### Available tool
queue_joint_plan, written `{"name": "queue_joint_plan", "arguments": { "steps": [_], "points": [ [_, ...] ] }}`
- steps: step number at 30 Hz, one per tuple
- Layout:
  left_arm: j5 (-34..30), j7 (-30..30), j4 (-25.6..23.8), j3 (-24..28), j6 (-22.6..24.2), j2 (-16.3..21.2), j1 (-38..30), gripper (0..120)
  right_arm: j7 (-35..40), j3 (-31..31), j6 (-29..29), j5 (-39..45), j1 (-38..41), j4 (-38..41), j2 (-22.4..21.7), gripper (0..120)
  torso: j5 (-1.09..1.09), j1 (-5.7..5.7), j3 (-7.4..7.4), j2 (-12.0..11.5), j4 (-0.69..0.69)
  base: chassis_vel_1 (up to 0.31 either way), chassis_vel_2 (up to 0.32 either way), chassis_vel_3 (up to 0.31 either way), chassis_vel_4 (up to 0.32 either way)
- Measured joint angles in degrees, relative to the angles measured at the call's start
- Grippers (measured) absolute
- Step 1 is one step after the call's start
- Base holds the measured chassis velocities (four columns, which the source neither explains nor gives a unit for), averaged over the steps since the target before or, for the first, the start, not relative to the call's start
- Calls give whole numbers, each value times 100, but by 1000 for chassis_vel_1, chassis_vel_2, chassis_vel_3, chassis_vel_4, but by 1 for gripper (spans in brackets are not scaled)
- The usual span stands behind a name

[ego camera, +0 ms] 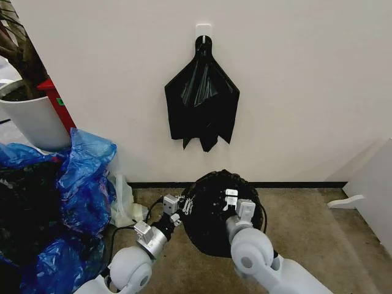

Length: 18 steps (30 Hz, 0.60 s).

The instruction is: Place the garbage bag over the trash bin.

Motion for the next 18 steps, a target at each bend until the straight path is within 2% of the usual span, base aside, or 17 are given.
{"name": "queue_joint_plan", "arguments": {
  "steps": [5, 18],
  "points": [
    [22, 288, -218, -53, -1, 37, 95, 4, 59, -14, 37, 16, 145, -311, 23, 0, 0, 0, 0, 0, 0, 0, 0, 0, 0],
    [-146, 646, -398, 69, -25, 110, 76, 4, 64, 207, 37, 36, 67, -559, -34, 0, 0, 0, 0, 0, 0, 0, 0, 0, 0]
  ]
}}
